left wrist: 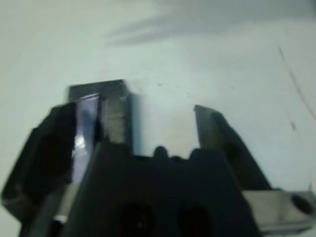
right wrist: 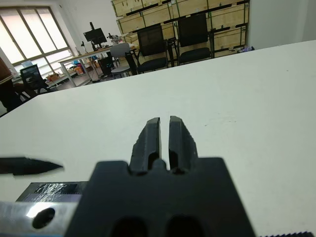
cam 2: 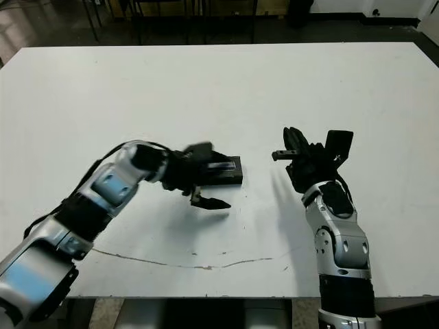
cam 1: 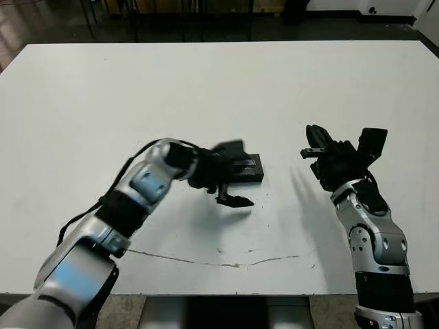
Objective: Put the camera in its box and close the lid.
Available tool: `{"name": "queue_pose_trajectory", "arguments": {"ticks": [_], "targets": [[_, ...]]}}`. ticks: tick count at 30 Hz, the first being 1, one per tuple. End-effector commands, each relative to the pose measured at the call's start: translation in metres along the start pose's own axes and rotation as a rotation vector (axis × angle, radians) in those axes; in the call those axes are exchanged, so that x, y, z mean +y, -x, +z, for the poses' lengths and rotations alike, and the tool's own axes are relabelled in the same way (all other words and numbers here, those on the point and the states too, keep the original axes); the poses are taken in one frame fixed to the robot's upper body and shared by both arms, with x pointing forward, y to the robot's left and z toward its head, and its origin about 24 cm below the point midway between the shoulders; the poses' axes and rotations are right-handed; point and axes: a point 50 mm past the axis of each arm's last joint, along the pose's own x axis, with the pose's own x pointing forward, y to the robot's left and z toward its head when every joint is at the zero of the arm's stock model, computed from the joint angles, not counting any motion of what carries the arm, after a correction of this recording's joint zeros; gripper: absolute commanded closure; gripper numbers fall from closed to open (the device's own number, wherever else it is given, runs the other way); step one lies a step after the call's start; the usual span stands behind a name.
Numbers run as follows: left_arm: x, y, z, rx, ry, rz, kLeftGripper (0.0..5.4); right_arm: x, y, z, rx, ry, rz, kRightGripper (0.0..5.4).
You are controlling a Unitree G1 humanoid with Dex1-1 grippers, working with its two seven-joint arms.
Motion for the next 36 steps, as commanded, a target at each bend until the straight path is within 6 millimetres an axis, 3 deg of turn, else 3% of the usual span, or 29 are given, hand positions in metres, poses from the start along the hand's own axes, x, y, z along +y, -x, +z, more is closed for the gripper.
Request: {"name": "queue_pose_trajectory", "arguments": {"ticks": [1,7,11,15,19,33,36], "targets": [[0.005,0.023,-0.009,-0.031,0.071,0.104,0.02,-0.001,0.001,-0.005,0.017,-0.007,-0.012,5.4],[0.007,0.062,-0.006,-0.242,0.217,0.358,0.02,-0.001,0.0,-0.004,0.008,-0.013,-0.014,5.4],[0.001,0.071,-0.002,-0.458,0.457,0.632,0.24,0.002,-0.001,-0.005,0.007,-0.025,-0.023,5.4],[-0.005,0.065,0.003,-0.564,0.554,0.885,1.1,0.007,-0.002,-0.006,0.009,-0.032,-0.009,5.4],[-0.008,0.056,0.003,-0.574,0.595,0.968,2.1,0.011,-0.002,-0.006,0.009,-0.032,-0.004,5.4],[-0.02,0.004,0.013,-0.479,0.61,0.961,5.35,0.011,0.0,-0.002,0.005,-0.021,-0.031,5.4],[-0.025,-0.008,0.013,-0.433,0.584,0.917,5.38,0.011,0.001,-0.001,-0.002,-0.012,-0.034,5.4]]}}
